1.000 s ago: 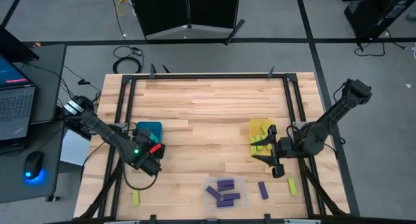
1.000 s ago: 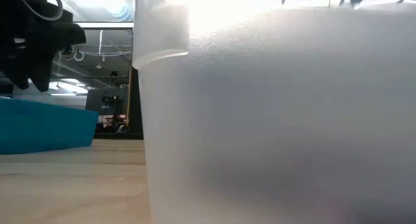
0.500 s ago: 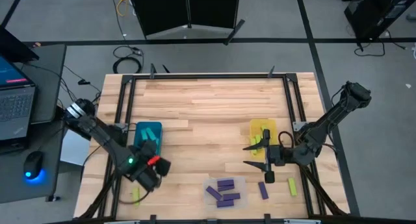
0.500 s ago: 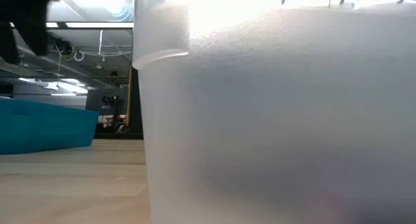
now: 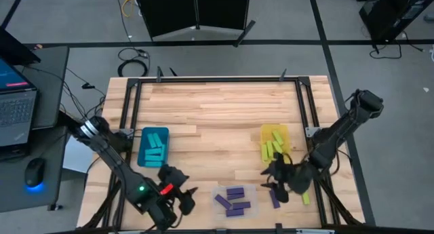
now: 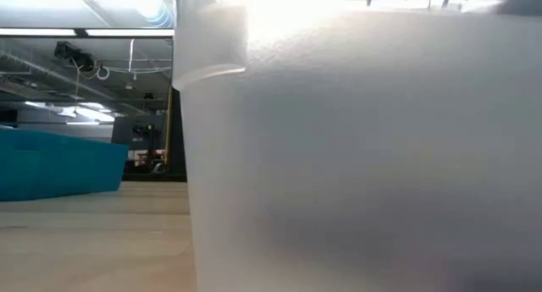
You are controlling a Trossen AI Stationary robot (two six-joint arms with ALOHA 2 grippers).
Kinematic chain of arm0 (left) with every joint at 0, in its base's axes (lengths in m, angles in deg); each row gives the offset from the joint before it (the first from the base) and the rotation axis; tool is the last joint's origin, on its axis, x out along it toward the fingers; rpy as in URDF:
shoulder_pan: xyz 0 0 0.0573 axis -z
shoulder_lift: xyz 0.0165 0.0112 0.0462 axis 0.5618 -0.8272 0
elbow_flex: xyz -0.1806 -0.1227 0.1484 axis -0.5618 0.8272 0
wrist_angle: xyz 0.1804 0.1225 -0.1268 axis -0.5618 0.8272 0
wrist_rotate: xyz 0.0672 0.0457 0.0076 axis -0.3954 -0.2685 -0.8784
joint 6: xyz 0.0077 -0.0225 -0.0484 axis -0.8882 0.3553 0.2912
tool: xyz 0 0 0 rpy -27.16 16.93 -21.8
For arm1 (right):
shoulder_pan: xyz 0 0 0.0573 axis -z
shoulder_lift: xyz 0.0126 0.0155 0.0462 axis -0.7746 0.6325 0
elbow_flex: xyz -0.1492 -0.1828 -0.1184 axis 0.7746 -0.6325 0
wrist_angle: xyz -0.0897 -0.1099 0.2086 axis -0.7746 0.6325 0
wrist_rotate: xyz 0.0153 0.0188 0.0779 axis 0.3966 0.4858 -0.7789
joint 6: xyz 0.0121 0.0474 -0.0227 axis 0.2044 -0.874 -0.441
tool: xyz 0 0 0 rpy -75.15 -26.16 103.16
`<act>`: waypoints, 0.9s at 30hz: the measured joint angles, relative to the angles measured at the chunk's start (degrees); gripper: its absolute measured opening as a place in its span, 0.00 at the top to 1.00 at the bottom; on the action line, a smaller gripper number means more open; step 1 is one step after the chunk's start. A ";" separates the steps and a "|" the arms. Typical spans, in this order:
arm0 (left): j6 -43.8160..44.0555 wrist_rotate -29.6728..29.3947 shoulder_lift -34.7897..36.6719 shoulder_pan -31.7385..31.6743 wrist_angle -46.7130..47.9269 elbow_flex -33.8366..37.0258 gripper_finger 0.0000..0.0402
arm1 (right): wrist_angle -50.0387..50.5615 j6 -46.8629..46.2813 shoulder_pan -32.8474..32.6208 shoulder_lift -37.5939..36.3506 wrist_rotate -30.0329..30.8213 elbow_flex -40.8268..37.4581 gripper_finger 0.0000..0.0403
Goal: Sort blocks
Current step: Put the violet block into the transparent bin
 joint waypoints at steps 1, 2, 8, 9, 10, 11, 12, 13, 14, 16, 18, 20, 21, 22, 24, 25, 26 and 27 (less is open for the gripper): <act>-1.70 -0.60 -0.48 -0.27 -0.96 -0.65 0.33 | 3.88 -3.82 -1.26 1.33 -0.35 1.33 0.43; -3.51 -1.37 -0.79 -0.37 -1.67 -1.09 0.33 | 7.62 -7.01 -2.66 2.88 -0.71 2.93 0.43; -8.87 -4.73 -1.22 -2.05 -3.71 -1.57 0.33 | 28.21 -27.43 -8.87 11.88 -1.79 12.92 0.43; -8.91 -5.25 -1.22 -2.32 -3.58 -1.57 0.33 | 30.20 -30.17 -9.51 13.50 -2.53 13.84 0.43; -9.02 -5.88 -1.22 -2.62 -3.43 -1.57 0.33 | 31.57 -32.89 -10.08 15.12 -2.68 14.66 0.43; -9.70 -6.56 -1.22 -2.80 -3.41 -1.57 0.33 | 32.36 -35.53 -10.64 16.68 -2.65 15.32 0.43; -10.33 -7.42 -1.22 -2.99 -3.62 -1.57 0.33 | 33.10 -37.87 -11.17 18.22 -2.66 15.71 0.43; -10.61 -8.36 -1.22 -3.03 -3.60 -1.57 0.33 | 33.79 -39.91 -11.58 19.78 -2.85 15.84 0.42; -10.95 -9.28 -1.22 -3.17 -3.47 -1.57 0.33 | 33.95 -41.80 -11.82 21.25 -3.73 15.88 0.42; -11.73 -10.77 -1.22 -3.32 -3.68 -1.57 0.33 | 33.77 -46.18 -12.13 23.85 -5.09 15.87 0.39; -11.78 -11.87 -1.22 -3.39 -3.52 -1.57 0.33 | 32.24 -49.45 -12.45 25.80 -5.57 15.88 0.36; -11.88 -12.06 -1.22 -3.43 -3.47 -1.57 0.33 | 30.00 -51.83 -12.84 27.49 -5.58 15.92 0.32; -11.89 -12.11 -1.22 -3.43 -3.45 -1.57 0.33 | 28.92 -52.65 -12.96 28.09 -5.54 15.92 0.31; -11.91 -12.11 -1.22 -3.41 -3.45 -1.57 0.33 | 27.85 -53.35 -13.08 28.48 -5.47 15.92 0.29; -11.88 -12.11 -1.22 -3.39 -3.49 -1.57 0.33 | 27.07 -54.96 -13.26 29.38 -5.32 16.05 0.25; -11.89 -12.11 -1.22 -3.39 -3.47 -1.57 0.33 | 27.61 -55.90 -13.25 30.00 -5.31 16.25 0.24; -11.88 -12.11 -1.22 -3.39 -3.51 -1.57 0.33 | 27.75 -56.60 -13.26 30.57 -5.36 16.31 0.23; -11.89 -12.11 -1.22 -3.39 -3.55 -1.57 0.33 | 27.71 -56.93 -13.26 31.09 -5.39 16.36 0.23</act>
